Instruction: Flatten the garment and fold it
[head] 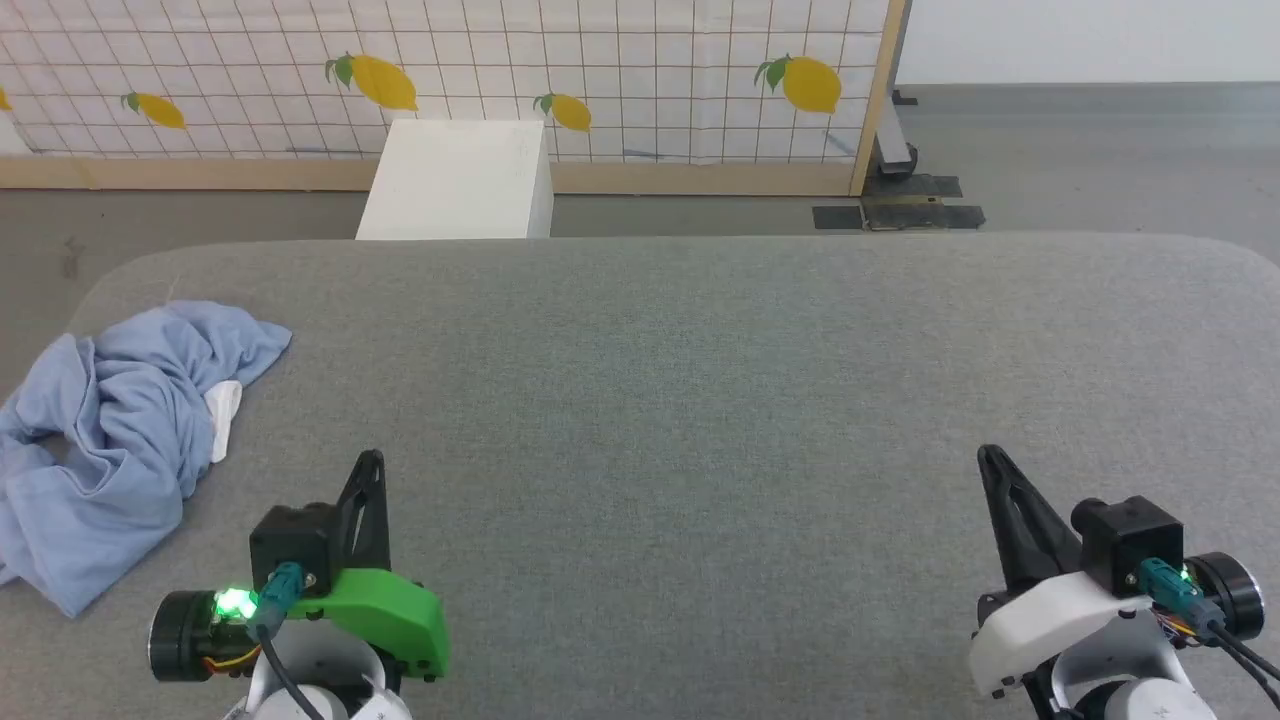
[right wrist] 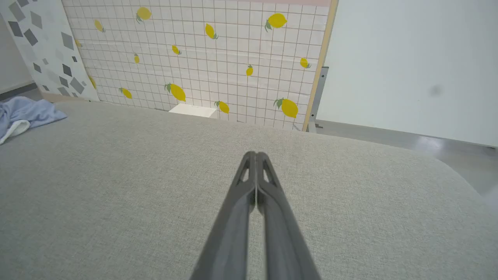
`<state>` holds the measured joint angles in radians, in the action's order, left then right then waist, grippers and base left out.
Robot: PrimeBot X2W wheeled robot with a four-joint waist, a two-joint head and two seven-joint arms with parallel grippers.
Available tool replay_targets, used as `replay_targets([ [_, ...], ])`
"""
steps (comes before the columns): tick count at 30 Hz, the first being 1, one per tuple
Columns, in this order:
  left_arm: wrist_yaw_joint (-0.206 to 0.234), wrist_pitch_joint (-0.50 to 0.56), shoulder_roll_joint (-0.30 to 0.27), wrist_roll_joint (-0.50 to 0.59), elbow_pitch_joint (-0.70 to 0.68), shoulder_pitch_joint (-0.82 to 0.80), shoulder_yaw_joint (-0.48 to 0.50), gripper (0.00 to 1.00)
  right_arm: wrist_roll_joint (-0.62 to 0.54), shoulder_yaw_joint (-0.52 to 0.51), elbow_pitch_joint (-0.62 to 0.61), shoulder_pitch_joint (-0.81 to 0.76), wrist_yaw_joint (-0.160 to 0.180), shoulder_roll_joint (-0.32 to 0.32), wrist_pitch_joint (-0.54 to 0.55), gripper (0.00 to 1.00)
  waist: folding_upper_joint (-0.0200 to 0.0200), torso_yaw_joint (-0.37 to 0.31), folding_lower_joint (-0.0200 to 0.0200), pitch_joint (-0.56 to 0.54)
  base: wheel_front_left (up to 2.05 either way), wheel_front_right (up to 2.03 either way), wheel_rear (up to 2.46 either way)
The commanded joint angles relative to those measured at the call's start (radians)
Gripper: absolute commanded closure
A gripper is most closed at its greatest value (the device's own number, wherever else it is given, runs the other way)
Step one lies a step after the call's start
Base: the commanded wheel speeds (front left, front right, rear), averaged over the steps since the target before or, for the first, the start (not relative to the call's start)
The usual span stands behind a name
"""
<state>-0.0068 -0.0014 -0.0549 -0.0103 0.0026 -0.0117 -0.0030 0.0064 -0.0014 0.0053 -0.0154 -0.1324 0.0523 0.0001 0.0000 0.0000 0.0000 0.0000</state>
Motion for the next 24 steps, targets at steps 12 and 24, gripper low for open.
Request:
replay_targets([
  [12, 0.007, 0.001, 0.005, 0.010, -0.003, 0.012, 0.003, 1.00, -0.006, 0.001, -0.005, 0.015, 0.002, -0.002, 0.000, 1.00, 0.0000, 0.000, 0.0000, 0.000, 0.00, 0.00, 0.00],
  [24, 0.000, 0.000, 0.000, -0.001, 0.000, 0.000, -0.002, 0.00, 0.000, 0.000, 0.001, 0.000, 0.000, 0.000, 0.000, 0.00, 0.0000, 0.000, 0.0000, 0.000, 0.00, 0.00, 0.00],
])
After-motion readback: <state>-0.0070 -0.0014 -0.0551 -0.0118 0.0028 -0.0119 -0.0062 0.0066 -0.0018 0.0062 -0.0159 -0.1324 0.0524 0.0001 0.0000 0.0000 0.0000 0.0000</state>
